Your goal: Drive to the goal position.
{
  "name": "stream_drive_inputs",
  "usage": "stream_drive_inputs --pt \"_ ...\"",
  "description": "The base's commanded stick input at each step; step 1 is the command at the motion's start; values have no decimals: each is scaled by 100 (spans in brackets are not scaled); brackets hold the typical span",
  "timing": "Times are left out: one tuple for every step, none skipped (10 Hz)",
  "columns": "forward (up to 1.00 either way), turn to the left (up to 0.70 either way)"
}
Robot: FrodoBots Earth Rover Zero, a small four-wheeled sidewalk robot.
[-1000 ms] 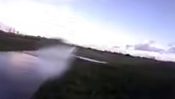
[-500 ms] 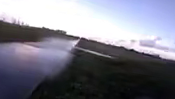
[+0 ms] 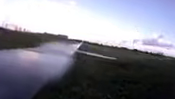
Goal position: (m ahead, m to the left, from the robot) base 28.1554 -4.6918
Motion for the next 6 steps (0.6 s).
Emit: stream_drive_inputs --pt "0 45" --pt "0 45" --pt "0 45" --pt "0 45" --pt "0 45" --pt "0 45"
